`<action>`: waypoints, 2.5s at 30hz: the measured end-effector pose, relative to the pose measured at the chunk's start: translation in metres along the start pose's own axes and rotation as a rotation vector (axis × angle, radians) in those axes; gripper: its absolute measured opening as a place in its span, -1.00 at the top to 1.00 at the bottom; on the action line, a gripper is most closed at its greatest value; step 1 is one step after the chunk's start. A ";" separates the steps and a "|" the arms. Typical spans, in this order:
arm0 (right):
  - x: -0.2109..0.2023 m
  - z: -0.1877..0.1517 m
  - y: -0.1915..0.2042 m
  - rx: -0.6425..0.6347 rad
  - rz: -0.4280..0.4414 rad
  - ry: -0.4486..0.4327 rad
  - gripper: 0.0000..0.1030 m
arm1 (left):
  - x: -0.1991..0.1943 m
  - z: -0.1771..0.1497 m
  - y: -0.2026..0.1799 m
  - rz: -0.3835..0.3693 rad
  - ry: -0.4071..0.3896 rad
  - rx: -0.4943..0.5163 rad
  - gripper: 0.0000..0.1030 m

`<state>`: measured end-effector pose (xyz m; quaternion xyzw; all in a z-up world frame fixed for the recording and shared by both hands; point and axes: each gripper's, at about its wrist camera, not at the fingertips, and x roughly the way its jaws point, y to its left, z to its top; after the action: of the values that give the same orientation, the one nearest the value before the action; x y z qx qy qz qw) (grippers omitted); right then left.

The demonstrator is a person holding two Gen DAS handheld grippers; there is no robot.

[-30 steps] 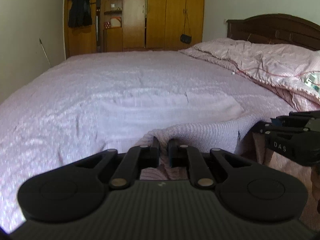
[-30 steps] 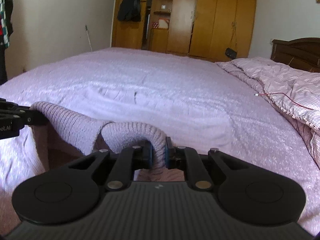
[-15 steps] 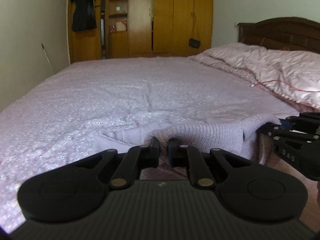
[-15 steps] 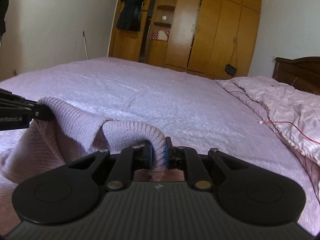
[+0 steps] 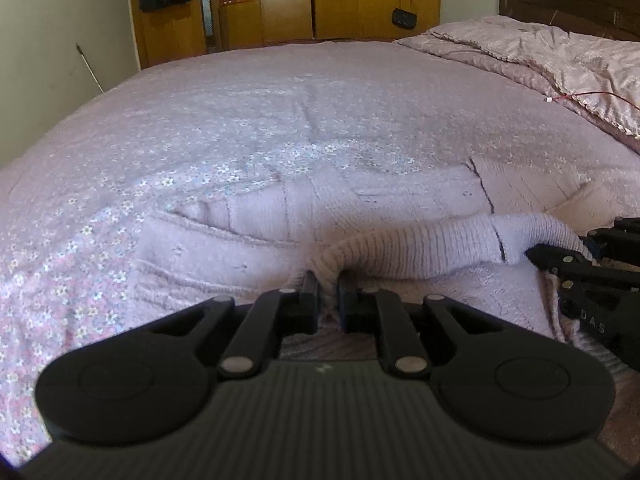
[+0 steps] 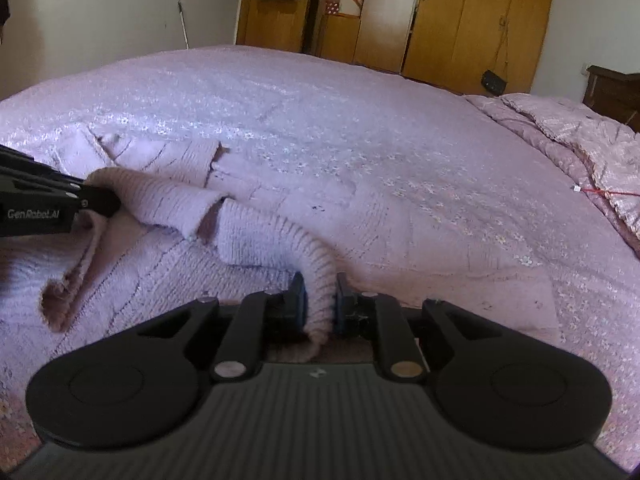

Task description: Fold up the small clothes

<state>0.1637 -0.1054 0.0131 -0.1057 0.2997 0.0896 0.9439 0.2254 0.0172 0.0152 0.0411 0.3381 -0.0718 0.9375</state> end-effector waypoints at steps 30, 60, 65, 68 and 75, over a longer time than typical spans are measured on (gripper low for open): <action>-0.152 -0.047 -0.050 0.232 0.090 -0.029 -0.38 | -0.117 -0.026 0.009 0.006 0.020 -0.002 0.00; -0.118 -0.059 0.013 -0.053 0.060 -0.098 0.57 | -0.082 -0.050 -0.017 -0.016 -0.113 0.172 0.70; -0.114 -0.032 -0.013 -0.110 -0.116 -0.153 0.82 | -0.085 -0.015 0.013 0.051 -0.174 0.150 0.72; -0.102 -0.013 -0.043 -0.097 -0.199 -0.152 0.83 | -0.074 0.005 0.032 0.115 -0.195 0.154 0.72; -0.053 0.004 -0.098 -0.082 -0.295 -0.098 0.83 | -0.027 0.023 0.069 0.199 -0.131 0.077 0.72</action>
<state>0.1455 -0.2041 0.0614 -0.1824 0.2305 -0.0326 0.9553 0.2305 0.0855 0.0519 0.1056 0.2671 0.0062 0.9578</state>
